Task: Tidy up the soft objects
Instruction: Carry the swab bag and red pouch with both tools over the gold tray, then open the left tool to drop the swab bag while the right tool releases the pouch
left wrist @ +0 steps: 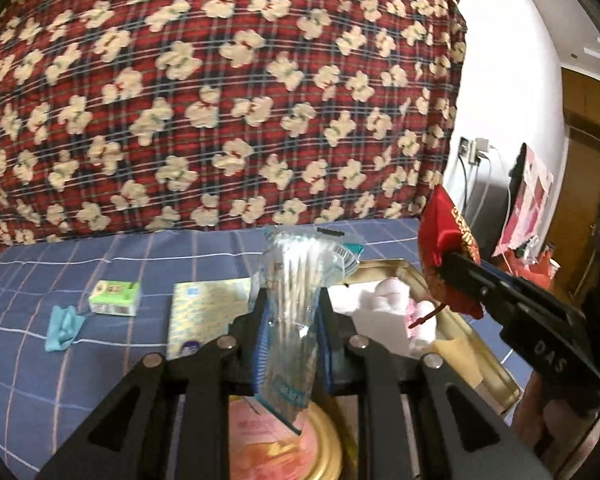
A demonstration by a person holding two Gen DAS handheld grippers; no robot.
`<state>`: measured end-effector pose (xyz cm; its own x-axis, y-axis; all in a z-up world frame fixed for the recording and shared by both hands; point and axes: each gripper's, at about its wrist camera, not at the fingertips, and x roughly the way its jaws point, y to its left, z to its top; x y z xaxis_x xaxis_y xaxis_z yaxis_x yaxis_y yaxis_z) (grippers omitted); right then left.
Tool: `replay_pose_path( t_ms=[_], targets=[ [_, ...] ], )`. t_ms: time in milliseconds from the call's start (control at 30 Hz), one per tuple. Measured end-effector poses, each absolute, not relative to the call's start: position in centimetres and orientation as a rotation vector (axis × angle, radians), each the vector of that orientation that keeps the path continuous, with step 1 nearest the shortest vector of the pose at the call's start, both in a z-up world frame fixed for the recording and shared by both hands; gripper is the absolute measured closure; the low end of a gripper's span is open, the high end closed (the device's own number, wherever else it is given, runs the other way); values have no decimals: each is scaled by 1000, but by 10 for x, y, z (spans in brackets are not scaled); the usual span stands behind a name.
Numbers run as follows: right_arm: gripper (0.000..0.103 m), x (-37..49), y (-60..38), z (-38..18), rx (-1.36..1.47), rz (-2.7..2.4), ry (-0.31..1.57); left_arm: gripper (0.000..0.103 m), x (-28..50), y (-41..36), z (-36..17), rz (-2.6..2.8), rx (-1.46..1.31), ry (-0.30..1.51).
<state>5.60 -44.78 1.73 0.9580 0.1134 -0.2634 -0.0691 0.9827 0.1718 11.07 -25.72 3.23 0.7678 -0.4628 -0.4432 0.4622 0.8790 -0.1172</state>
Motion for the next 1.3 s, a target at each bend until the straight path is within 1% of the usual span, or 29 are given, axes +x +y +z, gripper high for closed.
replay_pose_path(
  t_ms=[233, 500, 633, 767, 867, 1067, 1133, 1167, 1200, 1233, 1267, 1300],
  targets=[
    [86, 60, -481, 14, 161, 69, 300, 84, 117, -270, 37, -516, 28, 487],
    [86, 70, -489, 6, 166, 95, 348, 84, 123, -268, 36, -517, 44, 506],
    [86, 80, -490, 9, 158, 119, 403, 84, 126, -272, 39, -524, 69, 509],
    [86, 99, -490, 9, 152, 165, 531, 84, 132, -286, 45, -570, 85, 566],
    [86, 106, -493, 6, 167, 194, 594, 84, 133, -296, 49, -604, 85, 607],
    [86, 111, -499, 0, 168, 188, 651, 84, 134, -318, 45, -626, 106, 684],
    [84, 115, -502, -1, 182, 205, 668, 84, 135, -329, 39, -637, 141, 726],
    [82, 116, -503, -3, 192, 227, 678, 83, 135, -333, 35, -636, 159, 737],
    [68, 116, -503, -4, 192, 238, 683, 81, 134, -337, 32, -633, 178, 742],
    [48, 116, -505, -4, 193, 237, 683, 77, 134, -340, 29, -620, 201, 746],
    [41, 115, -507, -3, 202, 234, 670, 73, 133, -342, 27, -607, 214, 751],
    [36, 114, -508, -3, 217, 238, 655, 62, 131, -342, 27, -611, 218, 755]
  ],
)
